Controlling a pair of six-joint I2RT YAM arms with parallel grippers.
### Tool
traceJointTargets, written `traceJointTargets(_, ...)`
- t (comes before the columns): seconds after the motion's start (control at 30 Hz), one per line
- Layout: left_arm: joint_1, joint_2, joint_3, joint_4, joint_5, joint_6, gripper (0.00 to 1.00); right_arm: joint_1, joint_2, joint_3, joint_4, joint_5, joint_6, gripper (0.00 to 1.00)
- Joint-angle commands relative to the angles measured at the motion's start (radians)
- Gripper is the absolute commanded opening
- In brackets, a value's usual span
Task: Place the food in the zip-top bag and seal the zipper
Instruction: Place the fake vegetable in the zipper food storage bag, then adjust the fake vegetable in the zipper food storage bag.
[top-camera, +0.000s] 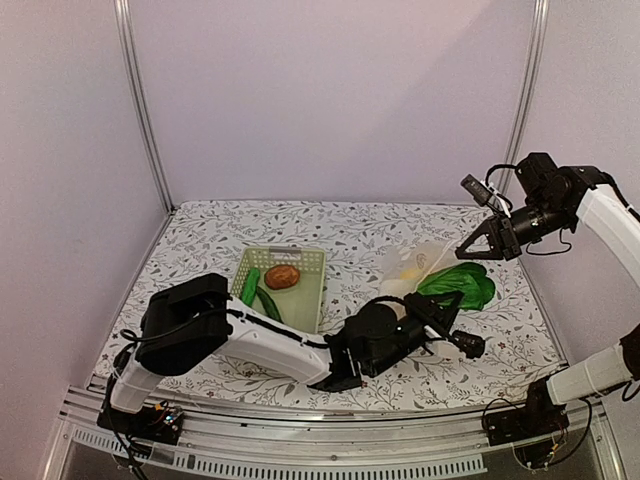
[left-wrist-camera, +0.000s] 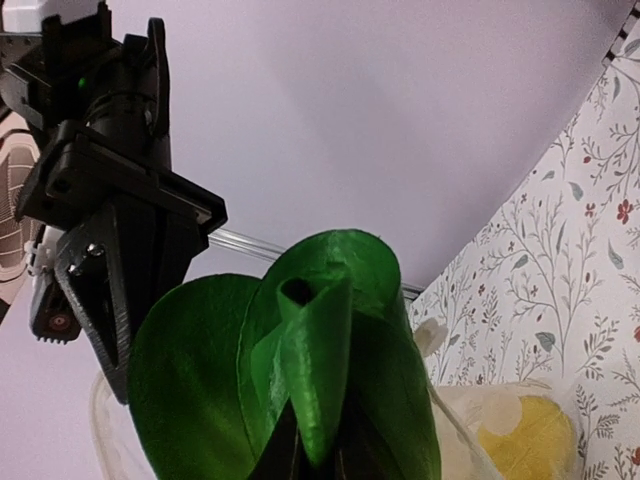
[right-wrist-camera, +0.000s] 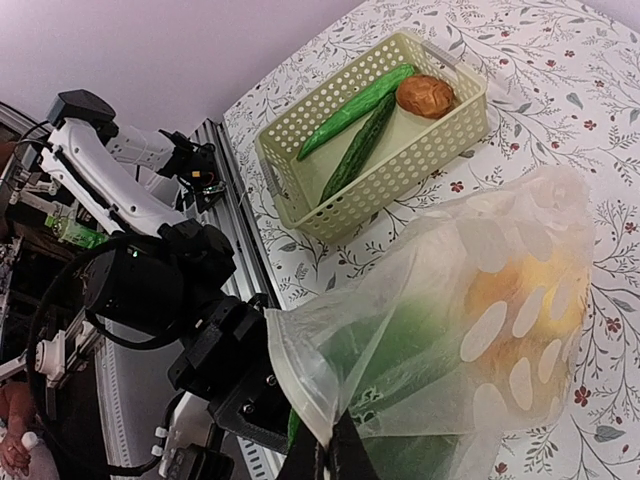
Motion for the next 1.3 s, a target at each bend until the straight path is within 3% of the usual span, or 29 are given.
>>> traceJointTargets(0.0,0.022,0.014,0.038,0.041,-0.052,0.024,0.26,0.011,0.002,0.038,-0.019,-0.055,-0.007,0.00)
traceJointTargets(0.1,0.004,-0.021,0.038,-0.016,-0.061,-0.081,0.56,0.010,-0.006,0.033,0.005,-0.023,0.016,0.00)
traceJointTargets(0.2,-0.029,-0.083,0.017,-0.030,-0.072,-0.159,0.75,0.011,0.002,0.041,0.031,0.028,0.055,0.00)
traceJointTargets(0.33,-0.075,-0.190,-0.010,-0.118,-0.094,-0.266,0.82,0.010,0.045,0.084,0.039,0.041,0.079,0.00)
traceJointTargets(0.5,-0.154,-0.302,-0.116,-0.138,-0.194,-0.374,0.83,0.011,0.118,0.172,0.031,0.046,0.101,0.00)
traceJointTargets(0.63,-0.221,-0.361,-0.165,-0.251,-0.277,-0.438,0.71,0.011,0.151,0.196,0.032,0.045,0.111,0.00)
traceJointTargets(0.8,-0.234,-0.390,-0.118,-0.663,-0.261,-0.686,0.54,0.011,0.158,0.185,0.041,0.044,0.120,0.00)
traceJointTargets(0.9,-0.218,-0.360,-0.039,-0.818,-0.252,-0.766,0.40,0.011,0.154,0.175,0.044,0.042,0.123,0.00)
traceJointTargets(1.1,-0.154,-0.288,0.088,-1.060,-0.206,-0.872,0.27,0.011,0.154,0.163,0.052,0.040,0.125,0.00)
traceJointTargets(1.27,-0.125,-0.234,0.125,-1.143,-0.144,-0.906,0.17,0.010,0.152,0.155,0.053,0.038,0.127,0.00)
